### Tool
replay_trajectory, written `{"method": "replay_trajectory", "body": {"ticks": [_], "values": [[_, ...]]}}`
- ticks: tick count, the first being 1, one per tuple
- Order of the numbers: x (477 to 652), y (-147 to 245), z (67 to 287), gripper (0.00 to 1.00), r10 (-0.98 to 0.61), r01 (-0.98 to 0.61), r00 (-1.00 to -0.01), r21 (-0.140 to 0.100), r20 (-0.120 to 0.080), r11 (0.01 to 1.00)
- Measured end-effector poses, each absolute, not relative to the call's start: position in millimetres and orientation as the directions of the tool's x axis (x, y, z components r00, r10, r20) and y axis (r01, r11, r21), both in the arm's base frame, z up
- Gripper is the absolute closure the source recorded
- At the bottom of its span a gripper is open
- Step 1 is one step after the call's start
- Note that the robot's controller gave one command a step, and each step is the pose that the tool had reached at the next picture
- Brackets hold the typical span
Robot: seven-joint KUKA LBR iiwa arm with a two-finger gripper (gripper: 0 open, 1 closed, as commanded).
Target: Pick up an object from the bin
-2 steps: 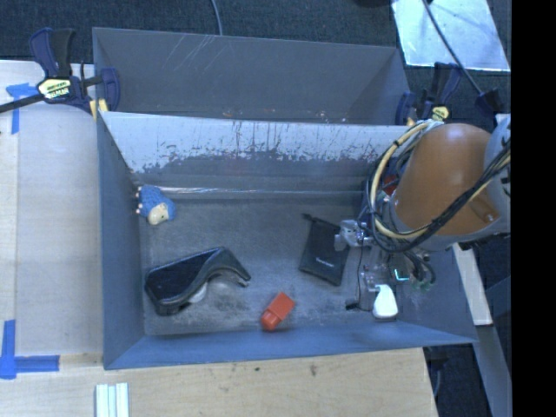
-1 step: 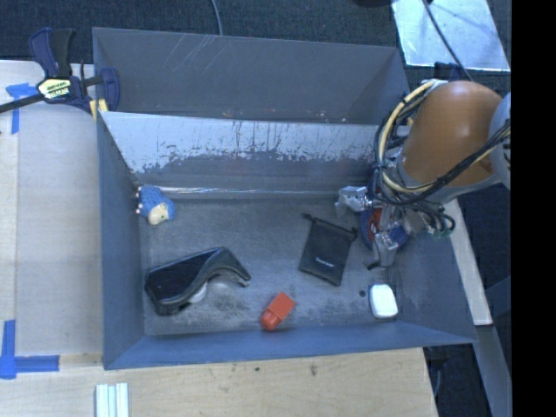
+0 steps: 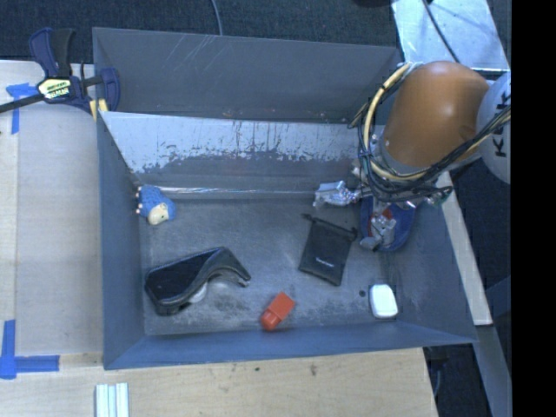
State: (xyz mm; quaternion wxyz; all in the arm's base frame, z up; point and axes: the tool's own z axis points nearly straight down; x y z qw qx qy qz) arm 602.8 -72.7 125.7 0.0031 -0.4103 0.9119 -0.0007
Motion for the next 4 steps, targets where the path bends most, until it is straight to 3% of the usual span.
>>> {"method": "replay_trajectory", "body": {"ticks": [1,2,3,4], "values": [[614.9,-55.0,106.6,0.0,-0.958,-0.958,-0.285,-0.003,-0.004,0.285],[614.0,-55.9,69.7,0.0,-0.961,-0.961,0.275,-0.001,-0.003,-0.275],[614.4,-56.1,70.3,0.0,-0.963,-0.963,0.271,-0.001,-0.005,-0.271],[614.8,-56.0,71.2,1.0,-0.963,-0.963,0.27,-0.001,-0.005,-0.27]]}}
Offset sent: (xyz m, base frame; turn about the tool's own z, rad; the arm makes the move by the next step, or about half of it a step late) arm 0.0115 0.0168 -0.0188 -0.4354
